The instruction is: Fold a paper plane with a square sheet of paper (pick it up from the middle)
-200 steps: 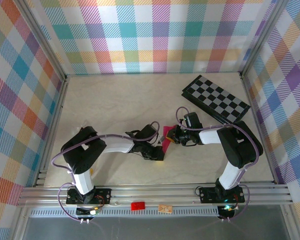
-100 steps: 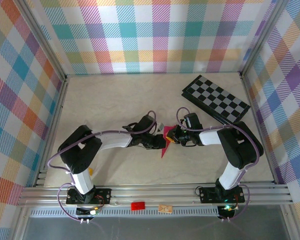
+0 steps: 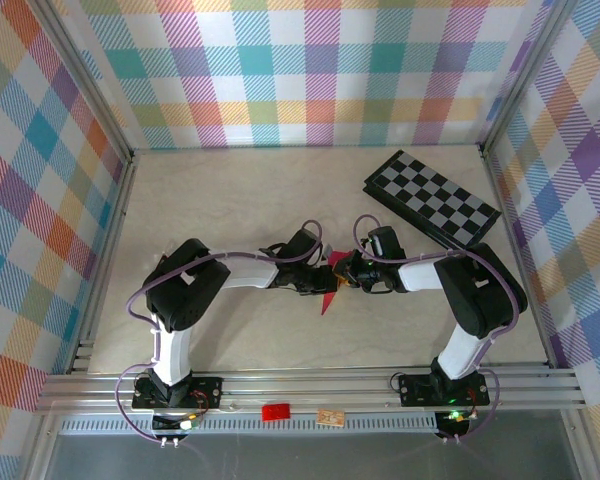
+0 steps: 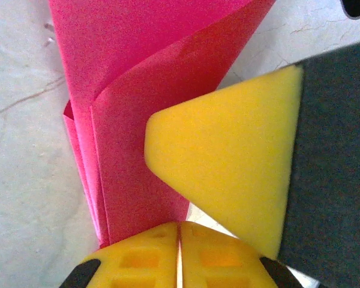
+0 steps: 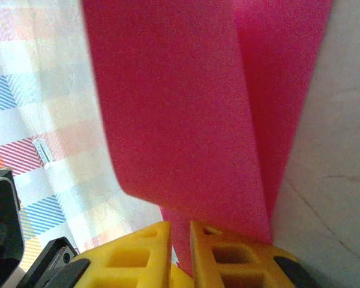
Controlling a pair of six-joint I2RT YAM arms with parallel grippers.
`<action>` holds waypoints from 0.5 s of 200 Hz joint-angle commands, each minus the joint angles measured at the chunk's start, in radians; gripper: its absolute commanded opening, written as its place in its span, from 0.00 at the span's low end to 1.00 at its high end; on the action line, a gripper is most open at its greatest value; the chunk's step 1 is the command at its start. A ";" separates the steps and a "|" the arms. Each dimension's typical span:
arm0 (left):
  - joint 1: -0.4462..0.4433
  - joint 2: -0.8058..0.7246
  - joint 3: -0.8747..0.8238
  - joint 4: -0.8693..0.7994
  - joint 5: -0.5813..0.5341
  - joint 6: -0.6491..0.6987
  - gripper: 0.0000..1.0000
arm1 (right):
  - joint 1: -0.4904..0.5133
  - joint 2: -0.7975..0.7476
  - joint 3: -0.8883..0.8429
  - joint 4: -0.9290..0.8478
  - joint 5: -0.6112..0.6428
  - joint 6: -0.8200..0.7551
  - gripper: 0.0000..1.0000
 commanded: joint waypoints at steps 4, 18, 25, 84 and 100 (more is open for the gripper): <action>-0.002 0.004 -0.060 -0.032 -0.053 0.032 0.07 | 0.010 -0.008 -0.013 -0.081 -0.015 -0.006 0.20; -0.002 -0.014 -0.118 -0.058 -0.058 0.061 0.02 | 0.008 -0.031 0.031 -0.137 -0.012 -0.043 0.20; -0.002 -0.024 -0.138 -0.088 -0.066 0.085 0.00 | 0.006 -0.048 0.056 -0.187 -0.002 -0.067 0.21; 0.028 -0.070 -0.197 -0.245 -0.033 0.261 0.00 | 0.005 -0.175 0.126 -0.358 0.033 -0.228 0.13; 0.032 -0.063 -0.182 -0.262 -0.026 0.281 0.00 | 0.018 -0.173 0.094 -0.297 0.001 -0.207 0.09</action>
